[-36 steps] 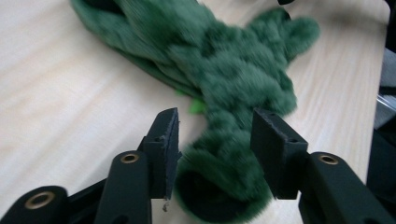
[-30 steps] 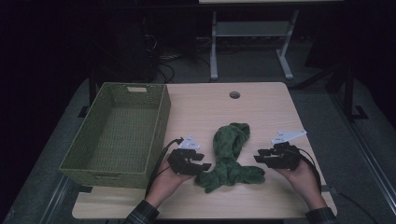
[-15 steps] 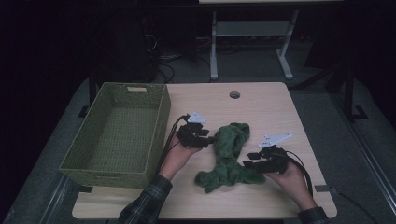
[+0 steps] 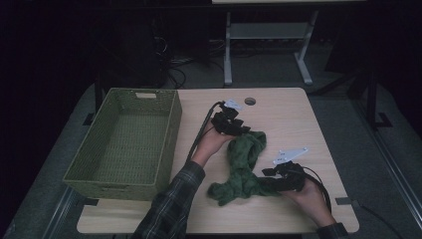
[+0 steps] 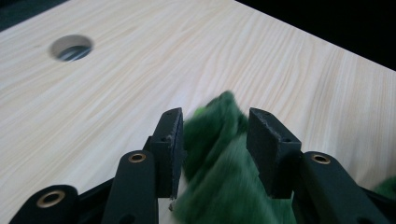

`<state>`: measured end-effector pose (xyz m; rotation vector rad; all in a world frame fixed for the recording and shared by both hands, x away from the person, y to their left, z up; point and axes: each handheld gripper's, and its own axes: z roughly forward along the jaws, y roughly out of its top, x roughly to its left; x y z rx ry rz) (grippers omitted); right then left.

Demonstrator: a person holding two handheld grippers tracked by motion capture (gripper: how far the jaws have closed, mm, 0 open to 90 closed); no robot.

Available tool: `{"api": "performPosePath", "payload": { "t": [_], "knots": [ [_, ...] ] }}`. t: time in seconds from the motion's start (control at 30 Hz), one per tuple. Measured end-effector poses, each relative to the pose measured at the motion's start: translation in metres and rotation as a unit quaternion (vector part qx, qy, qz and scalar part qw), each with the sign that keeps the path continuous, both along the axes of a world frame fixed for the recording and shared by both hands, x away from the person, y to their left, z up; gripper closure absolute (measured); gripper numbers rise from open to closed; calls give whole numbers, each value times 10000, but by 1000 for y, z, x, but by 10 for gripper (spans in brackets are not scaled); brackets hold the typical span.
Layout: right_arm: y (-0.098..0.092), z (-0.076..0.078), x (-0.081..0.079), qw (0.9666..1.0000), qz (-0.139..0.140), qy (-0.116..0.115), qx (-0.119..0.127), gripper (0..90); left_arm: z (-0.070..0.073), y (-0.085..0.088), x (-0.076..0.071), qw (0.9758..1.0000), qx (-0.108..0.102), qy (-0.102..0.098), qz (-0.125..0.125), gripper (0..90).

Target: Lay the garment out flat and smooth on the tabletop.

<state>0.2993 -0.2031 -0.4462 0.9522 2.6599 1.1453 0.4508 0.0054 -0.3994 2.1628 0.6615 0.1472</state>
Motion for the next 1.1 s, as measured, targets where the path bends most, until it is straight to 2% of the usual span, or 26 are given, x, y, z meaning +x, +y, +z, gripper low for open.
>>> {"api": "performPosePath", "payload": {
  "t": [0.2, 0.4, 0.43, 0.5, 0.53, 0.57, 0.6, 0.67, 0.7, 0.9, 1.1],
  "knots": [
    [-1, 0, -1, 10000, -23, 56, 0, 537, -15, -26, 8, 9990, 383, 95, -209, 558],
    [-6, 0, 0, 9999, -79, 52, 68, 538, -29, -36, 10, 9966, 731, 213, -312, 551],
    [-6, 1, 0, 9999, -81, 44, 73, 538, -31, -37, 11, 9954, 856, 252, -339, 550],
    [-7, 0, 1, 9999, -69, 17, 73, 538, -35, -37, 11, 9951, 883, 311, -304, 552],
    [-7, 0, 1, 9999, -91, 40, 77, 538, -36, -38, 12, 9950, 911, 306, -271, 583],
    [-7, 0, 1, 9999, -90, 43, 71, 538, -37, -37, 13, 9939, 1033, 272, -282, 615],
    [-7, 0, 1, 9999, -85, 35, 69, 538, -37, -36, 13, 9936, 1070, 257, -251, 678],
    [-7, 0, 2, 10000, -73, 20, 60, 538, -36, -34, 15, 9941, 1036, 258, -196, 775],
    [-7, -1, 2, 9999, -74, 32, 64, 539, -35, -33, 16, 9942, 1040, 229, -167, 792],
    [-2, -3, 1, 10000, 4, 83, 47, 539, -22, -21, 19, 9956, 917, 161, -61, 847],
    [3, -7, -1, 9998, 125, 134, -65, 550, -9, -7, 28, 9956, 921, 92, 120, 868]
  ]
}}
